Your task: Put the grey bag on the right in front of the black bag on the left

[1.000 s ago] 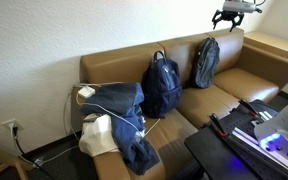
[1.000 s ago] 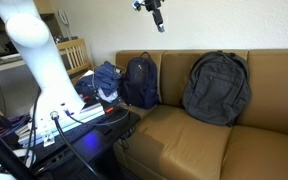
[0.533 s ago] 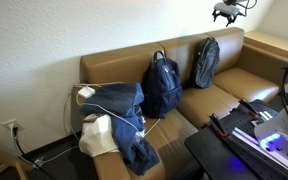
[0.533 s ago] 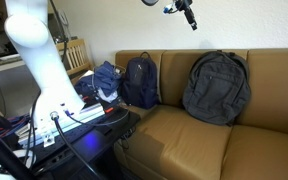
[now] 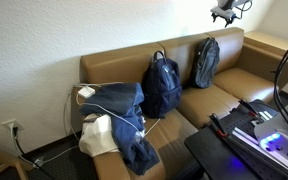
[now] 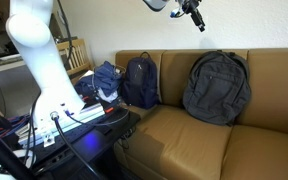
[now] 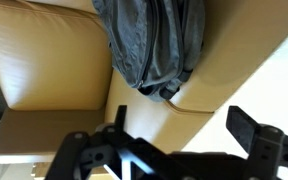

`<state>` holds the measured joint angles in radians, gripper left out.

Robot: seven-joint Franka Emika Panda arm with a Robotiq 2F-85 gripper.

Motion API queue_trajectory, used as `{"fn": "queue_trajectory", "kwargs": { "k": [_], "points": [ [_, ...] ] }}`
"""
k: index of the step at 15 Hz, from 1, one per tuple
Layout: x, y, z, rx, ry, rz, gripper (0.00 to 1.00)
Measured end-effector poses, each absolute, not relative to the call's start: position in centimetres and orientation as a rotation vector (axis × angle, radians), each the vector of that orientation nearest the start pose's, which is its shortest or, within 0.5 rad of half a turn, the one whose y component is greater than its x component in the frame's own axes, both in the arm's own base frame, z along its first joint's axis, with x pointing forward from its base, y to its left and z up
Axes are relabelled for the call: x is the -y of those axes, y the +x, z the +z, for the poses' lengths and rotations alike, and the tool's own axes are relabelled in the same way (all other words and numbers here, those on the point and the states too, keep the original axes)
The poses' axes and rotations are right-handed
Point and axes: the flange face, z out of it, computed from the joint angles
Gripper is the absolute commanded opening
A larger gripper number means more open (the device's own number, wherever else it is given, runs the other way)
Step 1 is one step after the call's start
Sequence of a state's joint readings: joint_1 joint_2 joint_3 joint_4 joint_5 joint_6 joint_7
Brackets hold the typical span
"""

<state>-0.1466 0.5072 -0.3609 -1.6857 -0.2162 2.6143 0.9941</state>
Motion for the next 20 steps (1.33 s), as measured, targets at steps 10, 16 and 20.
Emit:
{"fn": "queue_trajectory", "kwargs": {
  "k": [10,16,20],
  "points": [
    [31.1,71.1,25.2,-2.196,-2.255,-1.037,1.0],
    [32.2,73.1,22.0,-2.325,-2.26,-0.927,1.0],
    [33.5,73.4,21.0,-2.417,-2.284,-0.841,1.0]
  ]
}}
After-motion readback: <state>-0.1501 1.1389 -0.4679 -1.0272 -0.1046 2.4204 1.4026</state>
